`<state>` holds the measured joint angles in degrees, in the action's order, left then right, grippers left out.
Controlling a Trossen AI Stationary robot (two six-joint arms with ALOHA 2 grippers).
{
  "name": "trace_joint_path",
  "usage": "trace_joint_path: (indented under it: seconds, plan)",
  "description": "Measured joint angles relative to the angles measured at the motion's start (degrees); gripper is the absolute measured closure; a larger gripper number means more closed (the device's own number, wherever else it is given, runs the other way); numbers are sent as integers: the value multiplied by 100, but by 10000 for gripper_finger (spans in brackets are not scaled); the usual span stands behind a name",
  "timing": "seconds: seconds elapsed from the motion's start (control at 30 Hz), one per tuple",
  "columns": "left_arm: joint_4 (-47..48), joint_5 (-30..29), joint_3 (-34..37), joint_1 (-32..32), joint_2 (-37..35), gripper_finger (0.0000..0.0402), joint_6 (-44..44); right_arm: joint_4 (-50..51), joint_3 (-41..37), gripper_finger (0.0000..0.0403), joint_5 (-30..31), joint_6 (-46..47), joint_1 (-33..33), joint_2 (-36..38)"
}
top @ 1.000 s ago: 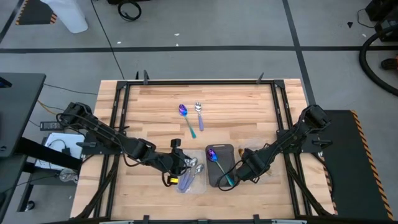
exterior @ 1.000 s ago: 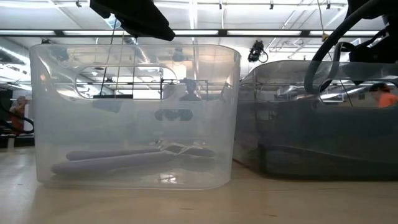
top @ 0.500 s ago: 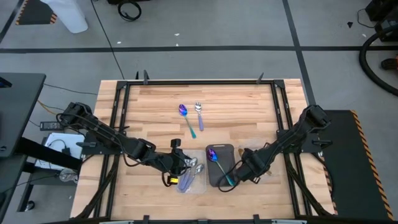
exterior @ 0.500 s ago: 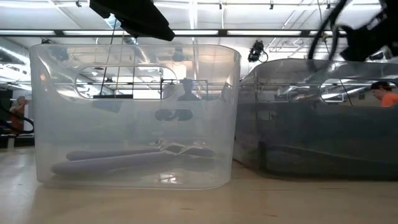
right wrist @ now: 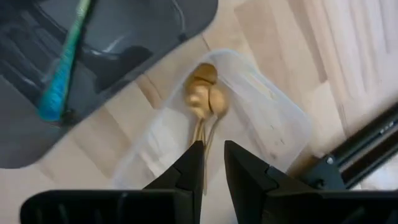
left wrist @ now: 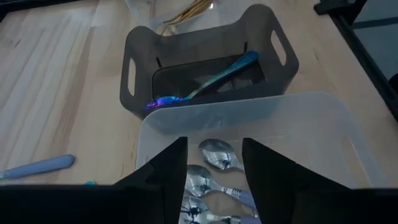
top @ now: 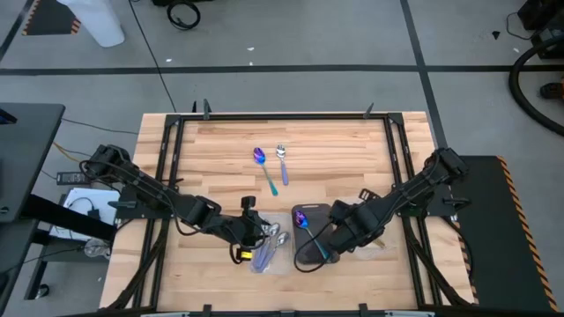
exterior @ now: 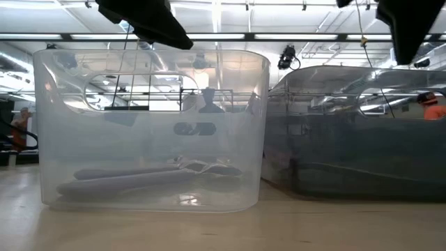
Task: Sort silverware by color (type)
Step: Put the purple spoon into the left transparent bin
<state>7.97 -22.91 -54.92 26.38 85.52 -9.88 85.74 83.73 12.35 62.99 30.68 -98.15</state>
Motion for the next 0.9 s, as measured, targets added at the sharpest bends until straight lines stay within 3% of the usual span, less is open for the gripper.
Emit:
trace_joint_path:
  seconds: [0.23,0.37,0.53,0.73,0.9]
  plan:
    - [132,-19,-4,-60,-2,240,-252,-580,178,329,-5,-411,-248,0]
    - [115,-365,-4,-8,-2,245,204,-1060,178,329,171,-736,-513,-12]
    - [70,-392,12,-24,-2,258,572,-1433,178,329,528,-1059,-867,-13]
    - [-1307,-384,985,-277,-8,260,878,-1989,178,329,988,-1770,-1325,-13]
    - [-1714,-379,1517,-633,-77,260,869,-2487,178,329,1008,-2571,-1839,-15]
